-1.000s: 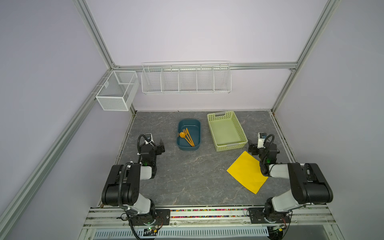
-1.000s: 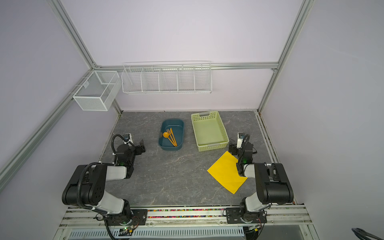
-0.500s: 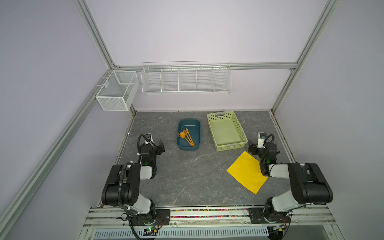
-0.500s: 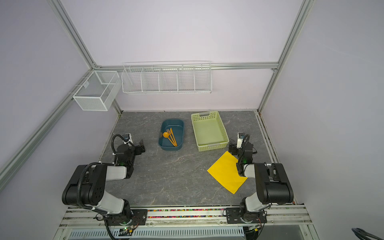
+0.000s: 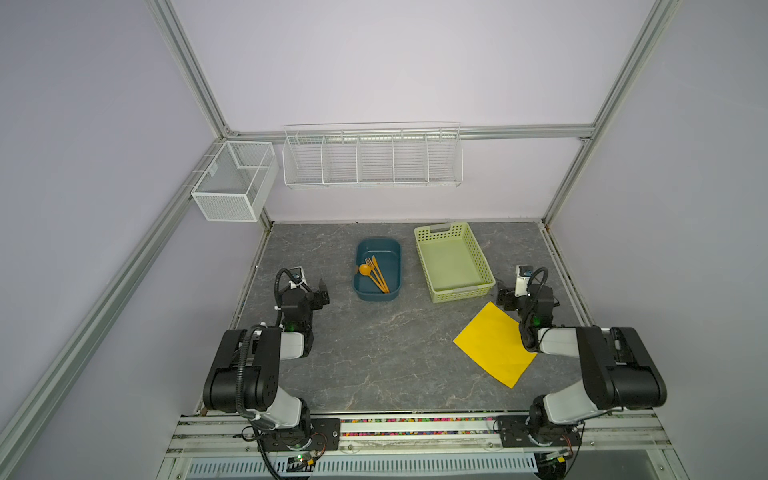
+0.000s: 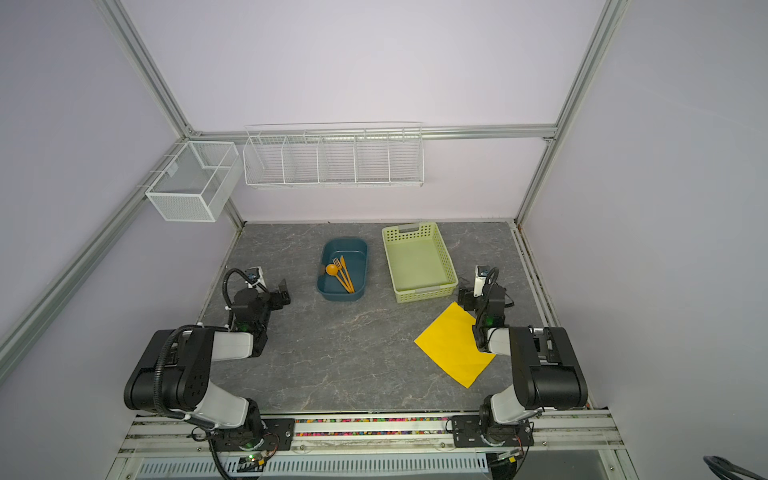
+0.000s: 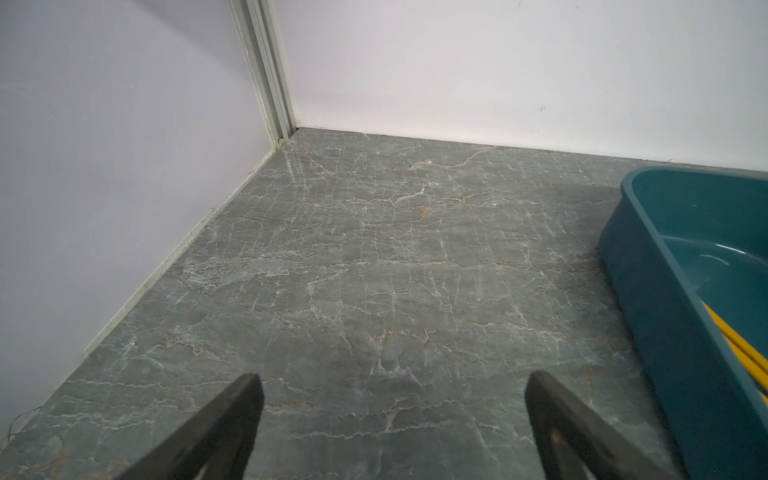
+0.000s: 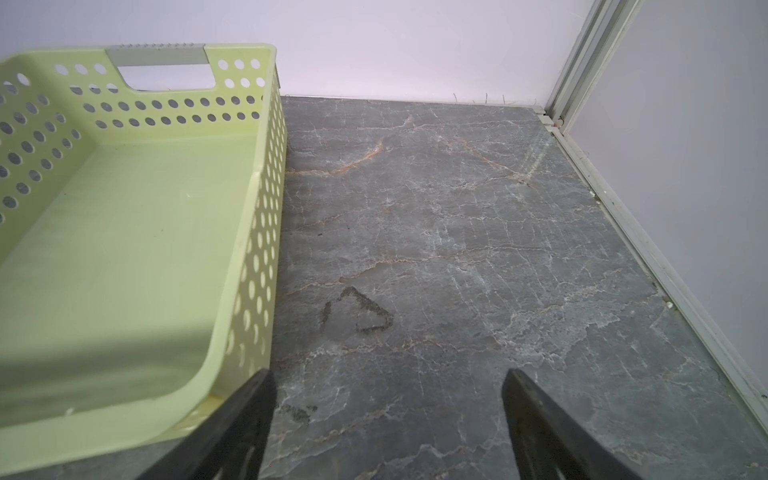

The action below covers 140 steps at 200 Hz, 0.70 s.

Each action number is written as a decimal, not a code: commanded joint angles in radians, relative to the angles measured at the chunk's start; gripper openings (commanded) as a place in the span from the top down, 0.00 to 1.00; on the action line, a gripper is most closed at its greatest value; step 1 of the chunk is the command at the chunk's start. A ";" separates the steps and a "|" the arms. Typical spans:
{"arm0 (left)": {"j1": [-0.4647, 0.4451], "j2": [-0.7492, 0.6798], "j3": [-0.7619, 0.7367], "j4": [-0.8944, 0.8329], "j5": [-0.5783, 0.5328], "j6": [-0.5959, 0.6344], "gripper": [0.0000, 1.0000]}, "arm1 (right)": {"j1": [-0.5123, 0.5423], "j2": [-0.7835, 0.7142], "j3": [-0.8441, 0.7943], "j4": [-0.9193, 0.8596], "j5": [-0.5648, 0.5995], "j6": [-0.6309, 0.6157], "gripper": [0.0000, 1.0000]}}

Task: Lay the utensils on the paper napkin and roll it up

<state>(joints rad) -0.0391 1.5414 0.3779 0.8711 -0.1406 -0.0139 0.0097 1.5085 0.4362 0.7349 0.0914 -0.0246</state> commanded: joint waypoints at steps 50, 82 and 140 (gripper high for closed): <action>0.007 0.009 0.019 0.021 -0.002 0.005 0.01 | 0.049 -0.134 0.275 -0.582 0.023 -0.006 0.12; 0.006 -0.043 0.033 -0.039 -0.019 -0.001 0.01 | 0.049 -0.159 0.421 -0.848 -0.053 0.040 0.09; -0.012 -0.322 0.142 -0.452 -0.131 -0.179 0.01 | 0.064 -0.244 0.524 -1.213 -0.171 0.171 0.09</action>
<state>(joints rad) -0.0448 1.3060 0.4557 0.6090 -0.2173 -0.0608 0.0608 1.3209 0.9443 -0.2268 0.0067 0.0662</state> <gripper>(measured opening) 0.987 0.955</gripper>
